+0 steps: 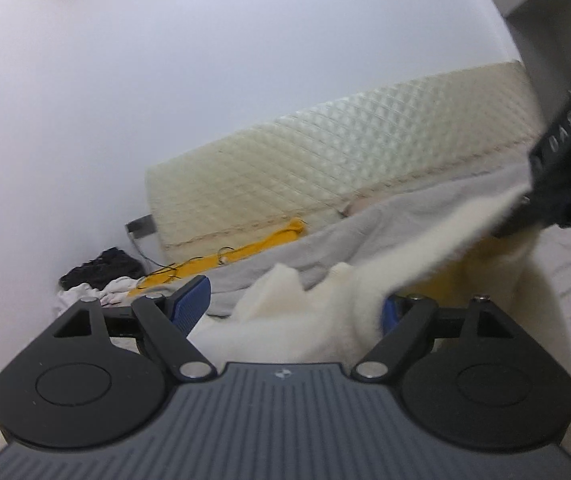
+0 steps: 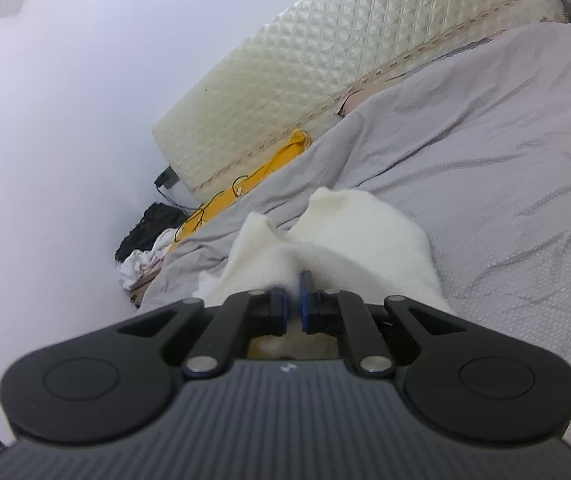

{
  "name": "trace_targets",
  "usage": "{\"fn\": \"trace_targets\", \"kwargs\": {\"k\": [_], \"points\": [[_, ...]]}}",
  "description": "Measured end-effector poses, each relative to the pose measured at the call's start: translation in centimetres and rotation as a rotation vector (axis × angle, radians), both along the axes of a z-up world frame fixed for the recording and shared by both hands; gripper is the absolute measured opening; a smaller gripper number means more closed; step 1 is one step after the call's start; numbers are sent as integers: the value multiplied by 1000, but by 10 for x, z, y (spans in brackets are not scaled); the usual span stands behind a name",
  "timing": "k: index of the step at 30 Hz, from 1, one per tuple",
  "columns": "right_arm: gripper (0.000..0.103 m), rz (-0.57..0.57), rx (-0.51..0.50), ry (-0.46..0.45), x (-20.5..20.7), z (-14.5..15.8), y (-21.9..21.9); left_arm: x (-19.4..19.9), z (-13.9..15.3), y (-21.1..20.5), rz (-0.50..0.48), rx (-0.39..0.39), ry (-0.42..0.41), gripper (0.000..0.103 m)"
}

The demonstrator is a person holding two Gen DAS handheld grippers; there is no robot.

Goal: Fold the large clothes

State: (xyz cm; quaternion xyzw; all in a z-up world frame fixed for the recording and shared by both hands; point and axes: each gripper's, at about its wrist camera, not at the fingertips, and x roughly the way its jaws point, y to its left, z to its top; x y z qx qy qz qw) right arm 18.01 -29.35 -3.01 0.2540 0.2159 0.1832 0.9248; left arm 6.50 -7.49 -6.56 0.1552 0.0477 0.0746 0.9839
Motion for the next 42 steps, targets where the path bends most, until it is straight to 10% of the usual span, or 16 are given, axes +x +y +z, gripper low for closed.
{"fn": "trace_targets", "kwargs": {"k": [10, 21, 34, 42], "points": [[37, -80, -212, 88, 4, -15, 21, 0, 30, 29, 53, -126, -86, 86], [46, -140, -312, 144, 5, -34, 47, 11, 57, 47, 42, -180, -123, 86], [46, -395, -399, -350, -54, 35, 18, -1, 55, 56, 32, -238, -117, 89], [44, -382, -377, -312, -52, 34, 8, 29, 29, 53, 47, -188, 95, 90]]}}
